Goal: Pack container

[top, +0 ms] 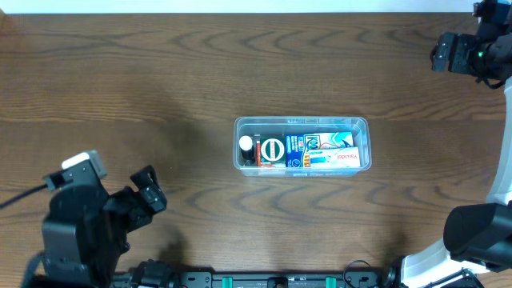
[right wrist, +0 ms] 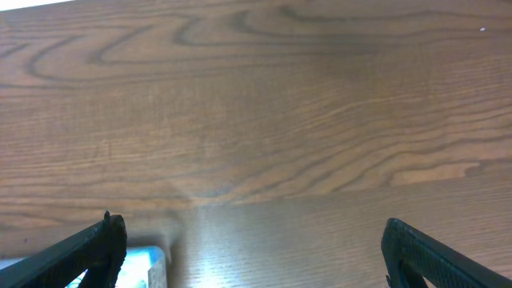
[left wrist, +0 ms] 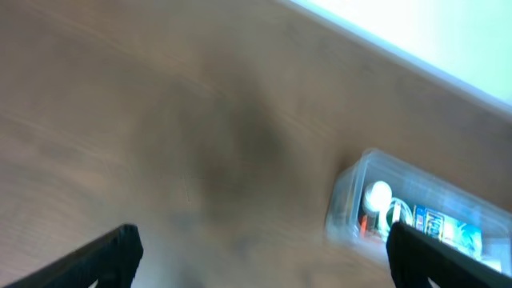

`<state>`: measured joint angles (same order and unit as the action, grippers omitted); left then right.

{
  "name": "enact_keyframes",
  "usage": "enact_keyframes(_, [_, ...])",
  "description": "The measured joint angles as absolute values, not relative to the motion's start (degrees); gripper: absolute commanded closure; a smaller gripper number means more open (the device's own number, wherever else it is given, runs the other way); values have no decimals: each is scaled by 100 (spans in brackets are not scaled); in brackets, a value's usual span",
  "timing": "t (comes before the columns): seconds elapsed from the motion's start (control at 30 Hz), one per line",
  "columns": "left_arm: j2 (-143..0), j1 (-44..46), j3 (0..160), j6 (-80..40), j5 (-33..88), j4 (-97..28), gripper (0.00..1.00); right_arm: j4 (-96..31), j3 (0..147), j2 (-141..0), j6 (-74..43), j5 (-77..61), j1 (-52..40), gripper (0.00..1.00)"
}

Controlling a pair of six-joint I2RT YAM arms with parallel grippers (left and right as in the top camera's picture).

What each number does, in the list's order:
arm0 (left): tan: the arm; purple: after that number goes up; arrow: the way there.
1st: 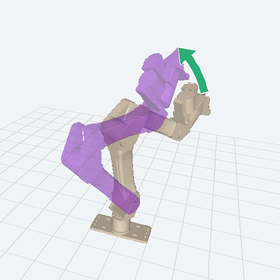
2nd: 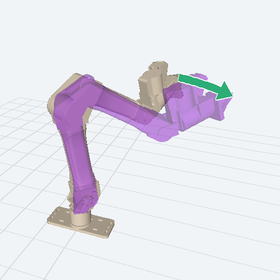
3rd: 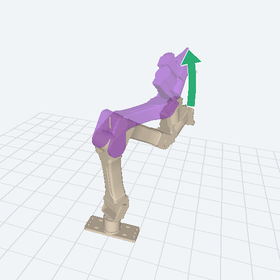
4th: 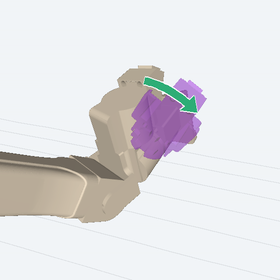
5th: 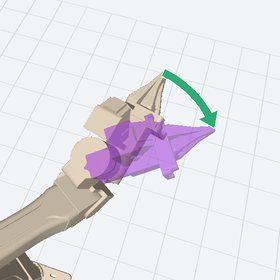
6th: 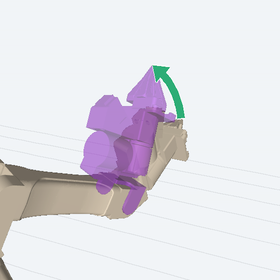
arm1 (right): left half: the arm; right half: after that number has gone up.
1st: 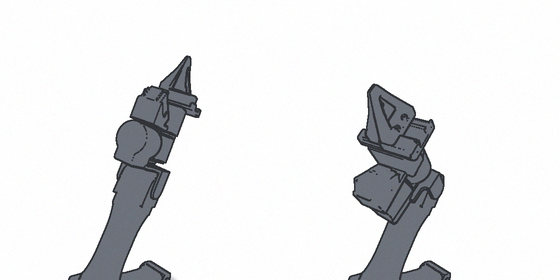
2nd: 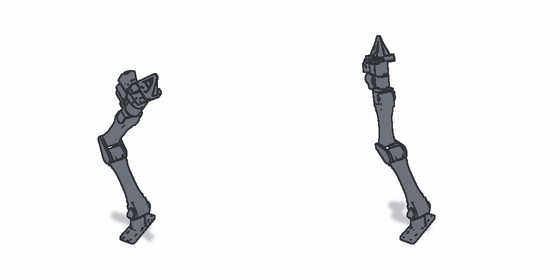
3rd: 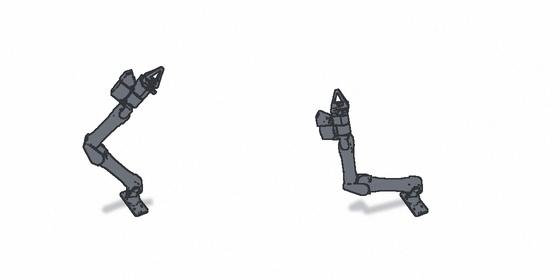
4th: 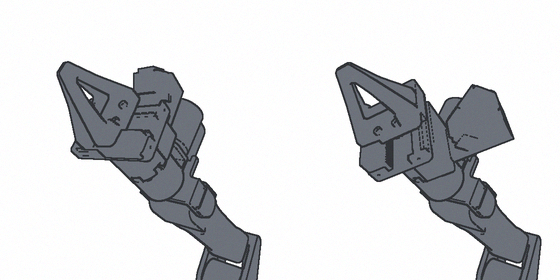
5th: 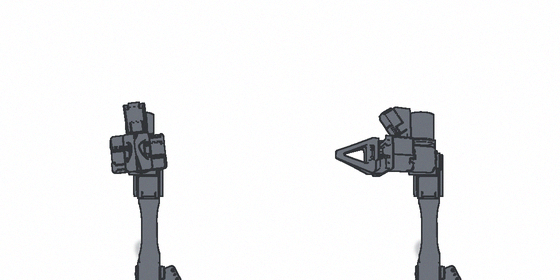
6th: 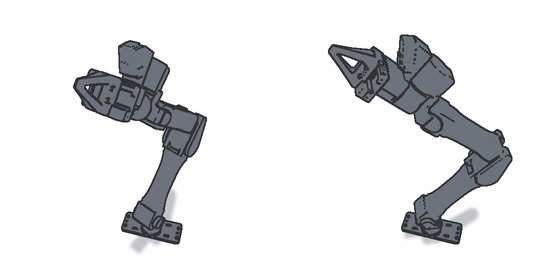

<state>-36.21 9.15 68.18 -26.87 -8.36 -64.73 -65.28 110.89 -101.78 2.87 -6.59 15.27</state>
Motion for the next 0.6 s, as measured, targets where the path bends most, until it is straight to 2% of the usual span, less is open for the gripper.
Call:
enact_keyframes(0.3, [-2080, 325, 4440, -2449, -899, -3745, 2, -6530, 11089, -10178, 287, -663, 1527, 1])
enact_keyframes(0.6, [-1332, 248, 2329, -2355, -803, -965, 2, -6530, 11089, -10178, 285, -663, 1527, 1])
